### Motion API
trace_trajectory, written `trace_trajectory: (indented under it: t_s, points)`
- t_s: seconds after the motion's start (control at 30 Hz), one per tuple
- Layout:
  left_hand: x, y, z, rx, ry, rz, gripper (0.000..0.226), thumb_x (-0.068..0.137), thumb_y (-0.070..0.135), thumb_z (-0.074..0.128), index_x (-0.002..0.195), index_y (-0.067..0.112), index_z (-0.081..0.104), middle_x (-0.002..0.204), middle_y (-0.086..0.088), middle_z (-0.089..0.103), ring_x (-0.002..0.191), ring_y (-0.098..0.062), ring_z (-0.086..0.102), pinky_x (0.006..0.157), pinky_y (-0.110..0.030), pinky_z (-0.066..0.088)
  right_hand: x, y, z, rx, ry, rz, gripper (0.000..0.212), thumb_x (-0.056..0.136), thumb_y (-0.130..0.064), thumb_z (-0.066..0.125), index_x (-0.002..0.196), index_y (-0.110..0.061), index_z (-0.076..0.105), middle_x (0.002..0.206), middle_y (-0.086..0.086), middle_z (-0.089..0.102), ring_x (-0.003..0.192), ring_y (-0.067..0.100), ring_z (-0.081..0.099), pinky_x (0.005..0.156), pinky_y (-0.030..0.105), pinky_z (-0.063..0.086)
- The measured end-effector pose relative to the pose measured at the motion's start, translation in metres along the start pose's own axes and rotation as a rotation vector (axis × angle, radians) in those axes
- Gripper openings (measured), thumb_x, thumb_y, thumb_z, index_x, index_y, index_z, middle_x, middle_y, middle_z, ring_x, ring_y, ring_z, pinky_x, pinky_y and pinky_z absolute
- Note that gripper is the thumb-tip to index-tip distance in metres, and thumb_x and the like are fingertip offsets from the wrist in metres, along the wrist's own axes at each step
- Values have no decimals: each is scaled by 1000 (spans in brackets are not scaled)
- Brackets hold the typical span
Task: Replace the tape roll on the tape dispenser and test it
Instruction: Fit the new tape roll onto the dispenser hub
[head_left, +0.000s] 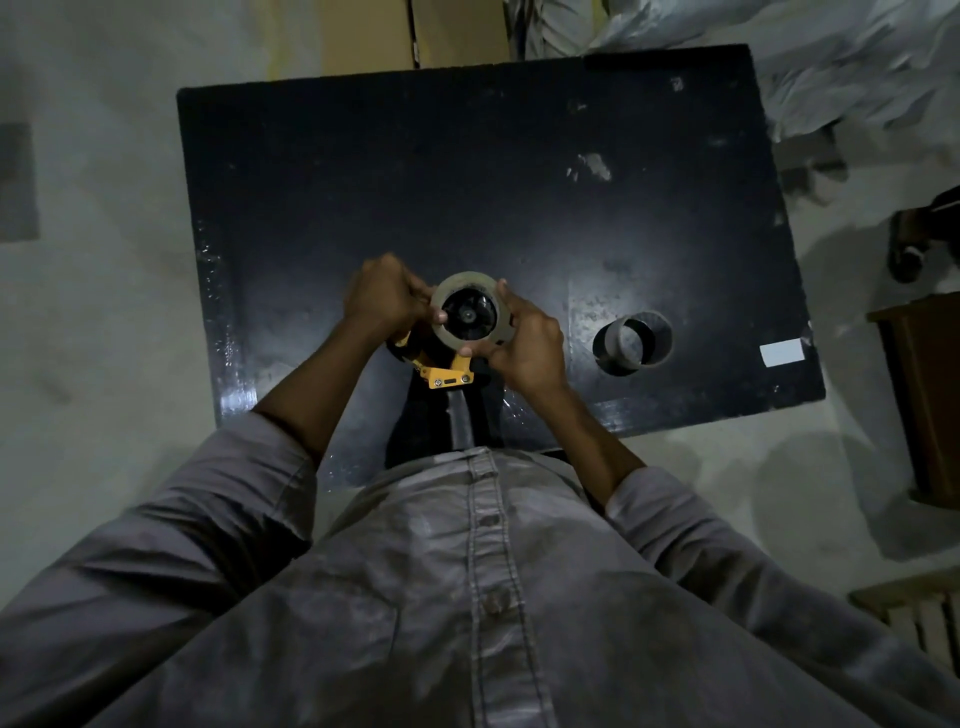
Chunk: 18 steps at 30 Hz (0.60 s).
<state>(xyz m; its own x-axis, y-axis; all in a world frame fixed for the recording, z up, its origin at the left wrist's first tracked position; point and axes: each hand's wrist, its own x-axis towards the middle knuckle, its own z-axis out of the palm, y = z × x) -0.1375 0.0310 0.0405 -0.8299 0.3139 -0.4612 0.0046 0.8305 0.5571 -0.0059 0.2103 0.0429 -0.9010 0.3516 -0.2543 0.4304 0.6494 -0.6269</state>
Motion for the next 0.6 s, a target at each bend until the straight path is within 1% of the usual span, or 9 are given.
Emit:
trace_trajectory:
  t_s: [0.07,0.13,0.2,0.27,0.37,0.43,0.5,0.6]
  points:
    - [3,-1,1,55,-14,5,27,74,34,103,96,25,90,98,4,86,88,-13,79,81,-40,66,0,0,3,-19,-2,-7,120,63,-45,110,163,-7,56,147,19,73,127,37,74,104,38,57]
    - [2,-2,8,144,-9,20,29,75,40,101,98,27,90,97,3,86,89,-18,79,80,-42,67,-1,2,8,-59,-5,-24,121,61,-43,110,162,-2,56,148,21,71,128,39,74,104,39,58]
    - [2,-3,19,232,3,50,33,75,48,100,99,28,89,96,-1,83,90,-24,78,79,-45,67,-1,7,11,-73,-16,-16,121,61,-39,111,161,1,56,150,23,70,129,42,73,105,40,58]
    - [6,-6,28,266,24,71,35,73,53,99,95,28,88,94,-3,80,92,-27,75,79,-46,66,1,12,12,-77,-10,-15,119,59,-35,112,158,4,58,147,24,72,128,42,74,104,40,58]
    - [14,-5,27,281,17,87,33,71,49,102,91,26,88,88,-4,79,91,-28,75,77,-46,66,4,18,17,-92,-15,-8,119,60,-36,112,157,4,58,148,23,71,129,42,73,105,40,58]
    - [18,-2,22,284,-18,66,34,70,44,103,94,25,89,87,-4,81,86,-28,76,77,-45,67,7,19,21,-104,-26,-3,119,61,-38,112,158,3,57,150,22,70,130,41,73,105,41,59]
    - [23,-4,20,291,-43,42,38,67,46,105,96,26,89,88,-3,83,85,-28,77,78,-46,67,10,21,25,-104,-35,3,121,60,-39,112,160,1,56,154,21,67,132,40,72,106,42,59]
    - [24,-1,19,314,-54,10,40,63,48,105,92,27,89,87,-3,81,87,-27,77,80,-45,67,13,27,31,-120,-29,0,121,63,-39,111,163,-4,53,160,17,63,136,39,70,109,47,61]
